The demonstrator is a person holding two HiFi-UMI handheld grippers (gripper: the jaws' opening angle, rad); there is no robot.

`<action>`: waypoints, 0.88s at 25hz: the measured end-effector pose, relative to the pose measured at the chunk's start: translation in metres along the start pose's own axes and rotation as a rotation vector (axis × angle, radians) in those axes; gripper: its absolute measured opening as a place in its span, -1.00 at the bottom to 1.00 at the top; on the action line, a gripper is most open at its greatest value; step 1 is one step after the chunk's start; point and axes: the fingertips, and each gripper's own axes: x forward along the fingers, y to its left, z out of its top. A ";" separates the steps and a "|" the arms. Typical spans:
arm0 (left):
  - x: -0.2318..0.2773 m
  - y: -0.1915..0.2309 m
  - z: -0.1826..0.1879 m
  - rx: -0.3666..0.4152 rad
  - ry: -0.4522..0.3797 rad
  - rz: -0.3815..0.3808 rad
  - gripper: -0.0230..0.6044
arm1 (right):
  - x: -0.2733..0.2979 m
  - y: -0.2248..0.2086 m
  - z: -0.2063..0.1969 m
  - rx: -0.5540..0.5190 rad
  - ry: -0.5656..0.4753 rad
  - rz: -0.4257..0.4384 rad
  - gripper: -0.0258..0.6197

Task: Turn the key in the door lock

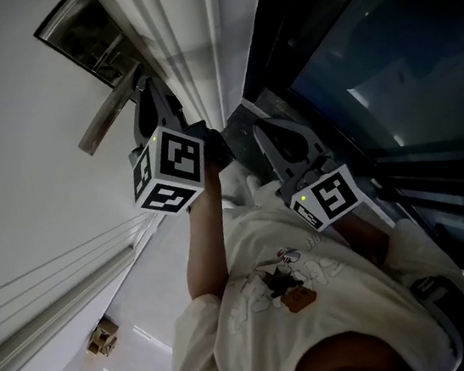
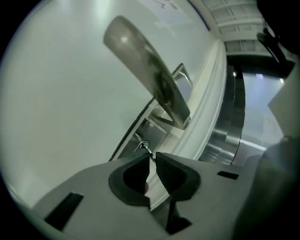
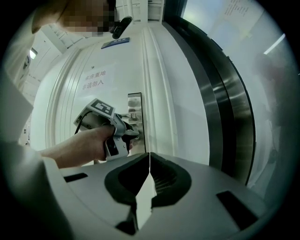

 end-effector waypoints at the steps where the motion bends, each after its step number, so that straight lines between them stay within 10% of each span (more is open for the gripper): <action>1: 0.001 -0.001 -0.001 0.094 0.013 0.015 -0.77 | -0.001 -0.001 -0.001 0.003 0.000 -0.004 -0.89; 5: 0.002 -0.005 -0.003 0.463 0.078 0.054 -0.73 | 0.000 0.000 -0.004 0.013 0.005 -0.002 -0.89; 9: 0.002 -0.007 -0.003 0.659 0.090 0.091 -0.72 | 0.003 0.006 -0.004 0.014 0.007 0.014 -0.89; 22: -0.037 0.004 -0.014 0.589 0.132 0.022 -0.59 | 0.020 0.012 0.001 -0.004 -0.004 0.068 -0.89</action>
